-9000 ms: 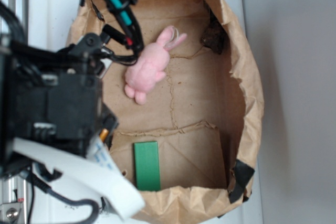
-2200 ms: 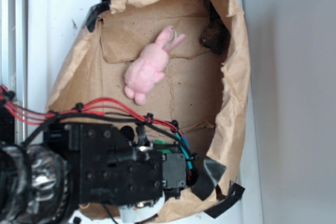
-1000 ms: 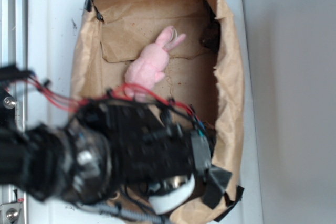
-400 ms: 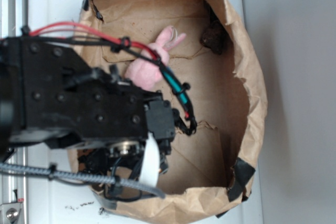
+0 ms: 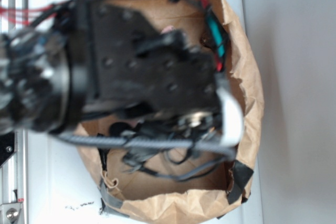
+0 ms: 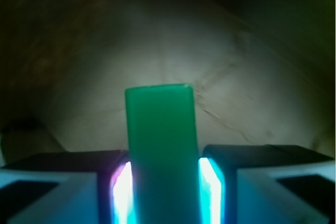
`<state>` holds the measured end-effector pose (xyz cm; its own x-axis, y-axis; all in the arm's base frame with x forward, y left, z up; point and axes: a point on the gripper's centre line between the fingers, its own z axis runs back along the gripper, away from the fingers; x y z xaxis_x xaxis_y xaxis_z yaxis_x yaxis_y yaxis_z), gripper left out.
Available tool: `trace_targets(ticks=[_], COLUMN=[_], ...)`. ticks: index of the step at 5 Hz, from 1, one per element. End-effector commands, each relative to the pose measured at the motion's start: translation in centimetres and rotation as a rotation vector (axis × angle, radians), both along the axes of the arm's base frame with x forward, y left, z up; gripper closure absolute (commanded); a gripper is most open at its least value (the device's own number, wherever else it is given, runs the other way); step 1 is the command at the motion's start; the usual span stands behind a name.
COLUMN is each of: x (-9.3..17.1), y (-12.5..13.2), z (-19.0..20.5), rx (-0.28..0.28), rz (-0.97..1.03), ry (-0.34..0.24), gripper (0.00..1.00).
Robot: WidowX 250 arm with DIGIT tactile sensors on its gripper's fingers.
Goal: Grab the green block.
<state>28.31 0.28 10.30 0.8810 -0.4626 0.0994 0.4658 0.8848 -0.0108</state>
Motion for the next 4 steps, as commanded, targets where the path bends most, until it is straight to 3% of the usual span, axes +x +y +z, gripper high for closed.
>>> trace_targets(ticks=[1, 2, 3, 4], x=[-0.6, -0.4, -0.1, 0.0], y=[1.3, 1.8, 1.0, 0.6], z=[5.2, 6.4, 7.5, 7.5], rx=[-0.006, -0.056, -0.075, -0.084], rz=[0.501, 0.674, 0.668, 0.650], ry=[-0.124, -0.187, -0.213, -0.200], gripper=[1.00, 1.00, 1.00, 1.00])
